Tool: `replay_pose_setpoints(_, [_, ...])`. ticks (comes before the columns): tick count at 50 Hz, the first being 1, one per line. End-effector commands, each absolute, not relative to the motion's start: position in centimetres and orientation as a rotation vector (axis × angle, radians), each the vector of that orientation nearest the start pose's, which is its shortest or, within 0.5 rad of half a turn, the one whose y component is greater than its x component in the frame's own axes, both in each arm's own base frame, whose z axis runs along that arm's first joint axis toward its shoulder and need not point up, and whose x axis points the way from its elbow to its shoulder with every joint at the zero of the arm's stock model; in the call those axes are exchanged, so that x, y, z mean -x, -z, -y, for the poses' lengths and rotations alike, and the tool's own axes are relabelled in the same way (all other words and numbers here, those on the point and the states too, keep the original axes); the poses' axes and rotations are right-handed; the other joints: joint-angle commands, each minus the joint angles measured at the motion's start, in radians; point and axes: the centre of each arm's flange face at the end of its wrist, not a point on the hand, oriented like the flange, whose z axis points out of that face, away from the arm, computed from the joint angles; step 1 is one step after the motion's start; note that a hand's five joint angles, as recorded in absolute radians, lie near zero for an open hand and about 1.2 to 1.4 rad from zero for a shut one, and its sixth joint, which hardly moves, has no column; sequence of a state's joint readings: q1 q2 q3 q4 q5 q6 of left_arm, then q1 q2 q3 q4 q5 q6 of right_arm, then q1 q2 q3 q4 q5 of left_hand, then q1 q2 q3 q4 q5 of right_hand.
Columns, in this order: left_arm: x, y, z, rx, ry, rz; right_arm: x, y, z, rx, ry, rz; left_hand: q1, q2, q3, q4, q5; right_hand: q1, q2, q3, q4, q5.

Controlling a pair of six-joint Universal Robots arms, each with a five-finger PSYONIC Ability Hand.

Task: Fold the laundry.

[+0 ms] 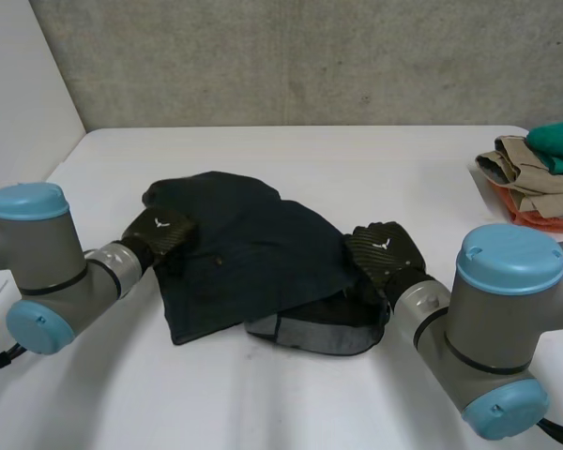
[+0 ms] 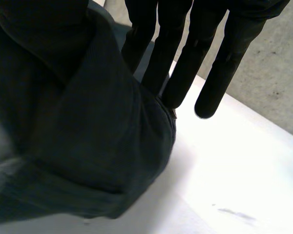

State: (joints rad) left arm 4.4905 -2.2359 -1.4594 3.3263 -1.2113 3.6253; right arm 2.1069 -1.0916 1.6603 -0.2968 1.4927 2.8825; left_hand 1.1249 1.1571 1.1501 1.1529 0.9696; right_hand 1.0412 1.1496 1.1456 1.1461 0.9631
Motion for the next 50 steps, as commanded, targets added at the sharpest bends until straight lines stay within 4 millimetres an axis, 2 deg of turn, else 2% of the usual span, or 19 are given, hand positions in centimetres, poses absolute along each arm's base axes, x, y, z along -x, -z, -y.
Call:
replay_pose_setpoints(1, [25.4,-16.0,30.9,-1.217,1.952,-2.367,-29.5,-16.3,24.7,1.076,1.872,-2.099,0.271,0.239,0.246,0.243,0.252,0.355,0.247,0.251,0.250,0.259])
replay_pose_setpoints(4, [26.8,-18.6,27.4,-1.238,2.031,-2.398,-29.2,-19.0,25.1,1.118,1.991,-2.036,0.271,0.239,0.246,0.243,0.252,0.355,0.247,0.251,0.250,0.259])
replay_pose_setpoints(5, [27.2,-19.4,26.4,-1.247,2.063,-2.398,-29.0,-20.8,25.6,1.140,2.075,-1.984,0.271,0.239,0.246,0.243,0.252,0.355,0.247,0.251,0.250,0.259])
replay_pose_setpoints(6, [28.0,-21.0,24.6,-1.261,2.136,-2.391,-28.7,-21.8,26.1,1.145,2.124,-1.967,0.271,0.239,0.246,0.243,0.252,0.355,0.247,0.251,0.250,0.259])
replay_pose_setpoints(8, [28.6,-22.2,22.8,-1.283,2.199,-2.388,-28.1,-23.4,27.5,1.167,2.228,-1.944,0.271,0.239,0.246,0.243,0.252,0.355,0.247,0.251,0.250,0.259])
replay_pose_setpoints(10, [29.4,-23.2,20.7,-1.300,2.256,-2.419,-28.2,-24.0,28.3,1.179,2.269,-1.925,0.271,0.239,0.246,0.243,0.252,0.355,0.247,0.251,0.250,0.259])
replay_pose_setpoints(13, [30.2,-22.7,19.6,-1.284,2.248,-2.487,-28.8,-22.9,30.5,1.211,2.277,-1.929,0.271,0.239,0.246,0.243,0.252,0.355,0.247,0.251,0.250,0.259])
replay_pose_setpoints(19, [34.2,-18.9,17.4,-1.280,2.111,-2.536,-30.2,-21.5,34.4,1.229,2.347,-1.901,0.271,0.239,0.246,0.243,0.252,0.355,0.247,0.251,0.250,0.259])
replay_pose_setpoints(24, [35.7,-17.8,17.8,-1.179,2.088,-2.510,-31.2,-19.9,37.1,1.194,2.460,-1.810,0.271,0.239,0.246,0.243,0.252,0.355,0.247,0.251,0.250,0.259])
replay_pose_setpoints(25, [36.0,-17.8,17.8,-1.186,2.098,-2.506,-31.3,-19.6,37.2,1.195,2.466,-1.800,0.190,0.158,0.165,0.162,0.171,0.355,0.247,0.251,0.250,0.259])
replay_pose_setpoints(26, [36.1,-17.9,17.8,-1.191,2.107,-2.506,-31.3,-19.4,37.2,1.197,2.476,-1.794,-0.043,-0.075,-0.068,-0.071,-0.062,0.251,0.143,0.147,0.147,0.155])
replay_pose_setpoints(27, [36.2,-17.9,17.7,-1.199,2.110,-2.506,-31.4,-19.2,37.1,1.196,2.479,-1.793,-0.284,-0.316,-0.309,-0.312,-0.303,0.012,-0.096,-0.092,-0.093,-0.084])
replay_pose_setpoints(28, [36.3,-18.0,17.6,-1.206,2.116,-2.505,-31.3,-18.7,36.8,1.198,2.460,-1.820,-0.489,-0.522,-0.515,-0.518,-0.509,-0.482,-0.590,-0.586,-0.586,-0.578])
replay_pose_setpoints(29, [36.4,-18.2,17.4,-1.226,2.123,-2.503,-31.2,-18.5,36.5,1.199,2.447,-1.833,-0.689,-0.721,-0.714,-0.717,-0.708,-0.623,-0.731,-0.727,-0.728,-0.719])
replay_pose_setpoints(31, [36.3,-18.7,17.1,-1.230,2.130,-2.496,-30.7,-17.9,36.0,1.203,2.403,-1.884,-0.776,-0.808,-0.801,-0.804,-0.795,-0.841,-0.949,-0.945,-0.946,-0.937])
replay_pose_setpoints(35, [34.9,-21.0,16.5,-1.188,2.195,-2.465,-29.2,-18.5,34.0,1.189,2.303,-2.001,-0.879,-0.911,-0.904,-0.907,-0.898,-0.867,-0.975,-0.971,-0.972,-0.963])
replay_pose_setpoints(42, [29.6,-23.5,17.1,-0.985,2.230,-2.415,-24.2,-23.8,30.8,0.938,2.131,-2.194,-0.876,-0.908,-0.901,-0.904,-0.895,-0.867,-0.975,-0.971,-0.972,-0.963])
replay_pose_setpoints(47, [26.0,-23.8,18.9,-0.813,2.199,-2.401,-23.2,-24.6,27.5,0.784,1.855,-2.326,-0.879,-0.911,-0.904,-0.907,-0.898,-0.867,-0.975,-0.971,-0.972,-0.963])
replay_pose_setpoints(50, [24.7,-22.8,19.7,-0.772,2.136,-2.434,-22.9,-24.3,26.1,0.728,1.736,-2.387,-0.879,-0.911,-0.904,-0.907,-0.898,-0.867,-0.975,-0.971,-0.972,-0.963])
